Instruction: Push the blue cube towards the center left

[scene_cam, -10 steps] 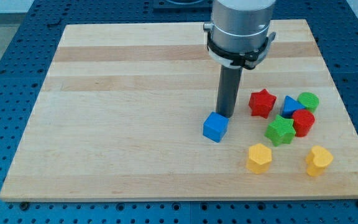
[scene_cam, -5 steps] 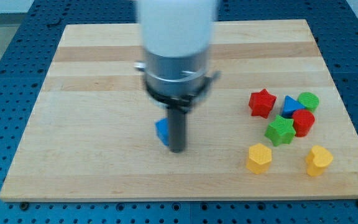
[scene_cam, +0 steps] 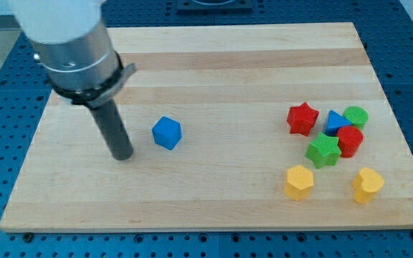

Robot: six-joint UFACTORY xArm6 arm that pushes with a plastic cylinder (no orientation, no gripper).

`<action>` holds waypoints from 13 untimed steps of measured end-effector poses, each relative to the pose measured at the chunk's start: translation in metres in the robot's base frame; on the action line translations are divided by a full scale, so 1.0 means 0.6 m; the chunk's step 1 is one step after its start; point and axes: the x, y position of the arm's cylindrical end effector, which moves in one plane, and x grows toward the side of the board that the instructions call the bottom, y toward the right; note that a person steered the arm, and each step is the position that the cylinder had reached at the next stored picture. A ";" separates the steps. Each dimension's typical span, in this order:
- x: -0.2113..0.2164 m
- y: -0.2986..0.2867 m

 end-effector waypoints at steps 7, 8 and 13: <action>-0.043 0.126; 0.023 0.126; -0.024 0.193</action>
